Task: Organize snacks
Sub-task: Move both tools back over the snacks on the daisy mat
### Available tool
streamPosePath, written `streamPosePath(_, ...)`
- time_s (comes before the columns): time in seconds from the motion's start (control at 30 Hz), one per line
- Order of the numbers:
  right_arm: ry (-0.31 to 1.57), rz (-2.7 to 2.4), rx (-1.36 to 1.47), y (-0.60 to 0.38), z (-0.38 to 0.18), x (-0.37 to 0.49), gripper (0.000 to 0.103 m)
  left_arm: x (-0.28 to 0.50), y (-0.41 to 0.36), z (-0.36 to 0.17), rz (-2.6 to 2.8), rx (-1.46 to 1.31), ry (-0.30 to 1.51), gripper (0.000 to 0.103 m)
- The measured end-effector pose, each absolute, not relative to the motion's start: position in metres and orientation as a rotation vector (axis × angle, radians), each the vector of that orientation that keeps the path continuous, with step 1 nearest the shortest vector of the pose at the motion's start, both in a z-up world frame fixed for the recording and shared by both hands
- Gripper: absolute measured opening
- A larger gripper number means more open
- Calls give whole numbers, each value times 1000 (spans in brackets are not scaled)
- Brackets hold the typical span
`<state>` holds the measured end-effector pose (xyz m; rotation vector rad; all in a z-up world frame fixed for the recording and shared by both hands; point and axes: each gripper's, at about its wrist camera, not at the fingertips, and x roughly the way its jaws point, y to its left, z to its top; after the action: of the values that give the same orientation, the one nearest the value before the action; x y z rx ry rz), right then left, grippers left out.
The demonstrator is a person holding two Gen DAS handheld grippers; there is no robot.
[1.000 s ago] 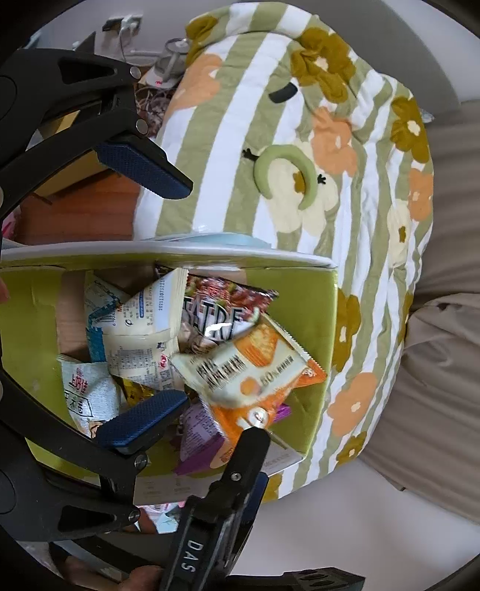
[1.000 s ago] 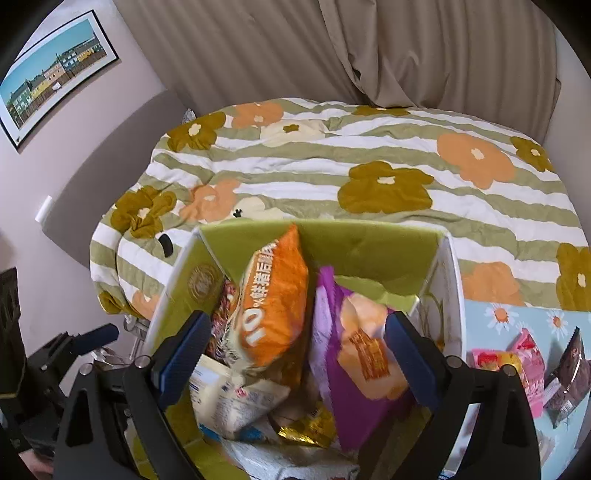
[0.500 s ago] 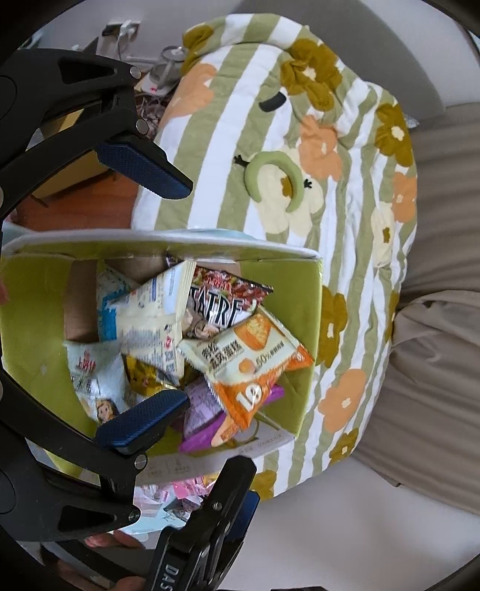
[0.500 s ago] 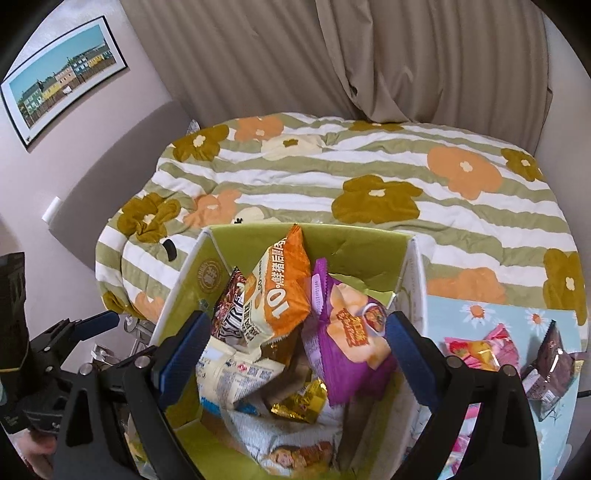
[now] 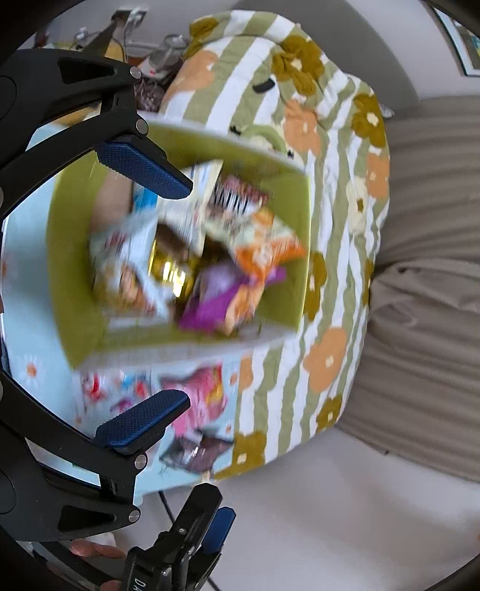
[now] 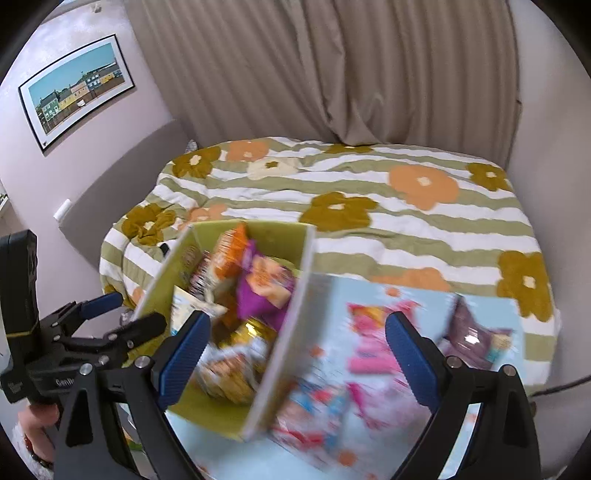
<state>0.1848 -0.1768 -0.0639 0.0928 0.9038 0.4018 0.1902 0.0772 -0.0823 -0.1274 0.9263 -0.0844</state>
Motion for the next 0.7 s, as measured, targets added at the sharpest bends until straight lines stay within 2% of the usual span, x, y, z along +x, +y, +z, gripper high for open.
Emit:
streamPosePath(0.43,953,281,106,-306,-90,130,94,124,-64,-109,-56,-62,920,102)
streamPosePath(0.7,1028,276,173,-334,-140,119,94,89,-110,-163,46,116,928,102)
